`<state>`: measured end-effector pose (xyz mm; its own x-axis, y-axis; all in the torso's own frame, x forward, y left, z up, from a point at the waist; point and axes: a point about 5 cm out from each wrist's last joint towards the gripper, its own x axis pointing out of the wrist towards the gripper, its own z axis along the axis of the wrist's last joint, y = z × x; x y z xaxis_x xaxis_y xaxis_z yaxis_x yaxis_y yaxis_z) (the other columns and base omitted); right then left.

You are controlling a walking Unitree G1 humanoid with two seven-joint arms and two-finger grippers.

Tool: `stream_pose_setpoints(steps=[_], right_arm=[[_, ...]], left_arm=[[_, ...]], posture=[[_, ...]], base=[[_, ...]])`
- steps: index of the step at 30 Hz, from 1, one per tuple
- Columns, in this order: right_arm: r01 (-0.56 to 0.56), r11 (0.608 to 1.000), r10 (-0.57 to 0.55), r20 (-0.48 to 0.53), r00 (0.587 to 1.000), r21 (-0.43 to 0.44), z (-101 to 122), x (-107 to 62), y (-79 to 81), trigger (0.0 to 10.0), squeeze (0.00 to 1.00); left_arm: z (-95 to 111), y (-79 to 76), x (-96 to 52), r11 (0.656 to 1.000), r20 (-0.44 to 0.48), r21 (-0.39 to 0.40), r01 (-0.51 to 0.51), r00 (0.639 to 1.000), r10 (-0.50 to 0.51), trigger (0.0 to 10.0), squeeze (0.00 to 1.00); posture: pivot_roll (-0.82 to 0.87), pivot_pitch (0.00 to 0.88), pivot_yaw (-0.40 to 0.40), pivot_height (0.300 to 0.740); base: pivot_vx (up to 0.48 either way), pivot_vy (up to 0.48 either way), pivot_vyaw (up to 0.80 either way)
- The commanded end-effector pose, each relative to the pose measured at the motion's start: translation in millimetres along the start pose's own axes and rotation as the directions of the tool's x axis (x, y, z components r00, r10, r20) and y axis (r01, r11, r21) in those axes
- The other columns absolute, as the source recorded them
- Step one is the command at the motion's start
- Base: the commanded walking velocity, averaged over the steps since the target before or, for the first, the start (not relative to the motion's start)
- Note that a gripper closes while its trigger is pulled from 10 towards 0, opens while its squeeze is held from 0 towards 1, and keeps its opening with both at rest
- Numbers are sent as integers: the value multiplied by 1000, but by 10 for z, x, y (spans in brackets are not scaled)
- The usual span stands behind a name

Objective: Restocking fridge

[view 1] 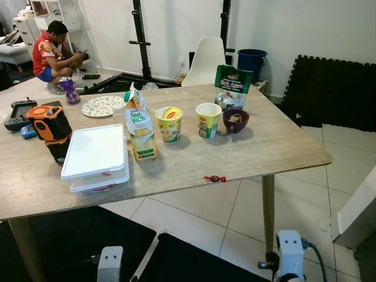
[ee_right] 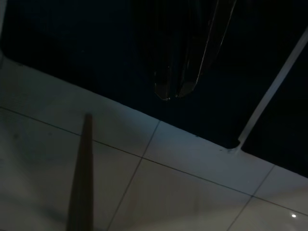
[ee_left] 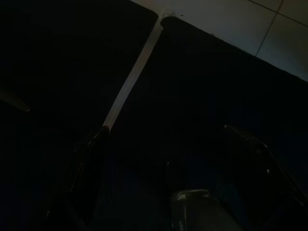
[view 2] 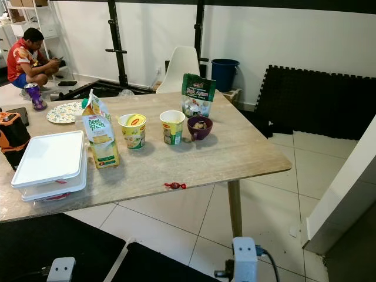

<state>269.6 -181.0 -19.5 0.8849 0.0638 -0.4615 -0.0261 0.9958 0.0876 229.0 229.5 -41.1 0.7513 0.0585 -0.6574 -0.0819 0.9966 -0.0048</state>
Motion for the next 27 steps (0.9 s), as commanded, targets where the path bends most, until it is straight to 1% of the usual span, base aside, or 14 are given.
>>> stream_pose_setpoints(steps=[1,2,7,10,11,12,15,17,22,27], right_arm=[[12,1000,-12,-27,1000,15,-70,-23,-4,10000,0],[24,1000,-23,-38,999,15,-95,-26,7,10000,0],[29,999,-28,-35,999,24,-91,-23,16,10000,0],[19,1000,-19,-41,999,14,-100,-22,37,10000,0],[22,1000,-22,-45,999,15,-108,-26,30,10000,0],[22,1000,-22,-45,999,15,-108,-26,30,10000,0],[28,999,-27,-46,999,18,-108,-29,10,10000,0],[40,999,-39,-41,998,24,-82,-25,-30,10000,0],[46,999,-45,-42,998,16,-71,-28,-75,10000,0],[47,999,-47,-41,998,12,-69,-34,-99,10000,0]], left_arm=[[-59,-3,-10,1000,-20,22,0,1000,1,10000,0],[-68,19,-13,1000,-24,22,-20,1000,20,10000,0],[-50,21,-9,1000,-17,23,-19,1000,19,10000,0],[-24,48,0,999,-11,17,-30,999,30,10000,0],[-31,60,0,999,-14,8,-43,999,44,10000,0],[-31,60,0,999,-14,8,-43,999,44,10000,0],[-42,65,-2,999,-17,-3,-54,998,54,10000,0],[-27,18,7,1000,-12,16,-25,1000,25,10000,0],[9,10,20,999,0,4,-34,999,34,10000,0],[14,9,26,999,-2,10,-33,999,33,10000,0]], posture=[[27,94,21,734],[32,91,25,734],[35,90,20,734],[35,86,14,734],[35,68,10,734],[35,68,10,734],[36,68,16,734],[31,69,12,734],[30,62,7,734],[25,70,11,734]], base=[[0,0,0],[0,0,0],[0,0,0],[0,0,0],[0,0,0],[0,0,0],[0,0,0],[0,0,0],[0,0,0],[0,0,0]])
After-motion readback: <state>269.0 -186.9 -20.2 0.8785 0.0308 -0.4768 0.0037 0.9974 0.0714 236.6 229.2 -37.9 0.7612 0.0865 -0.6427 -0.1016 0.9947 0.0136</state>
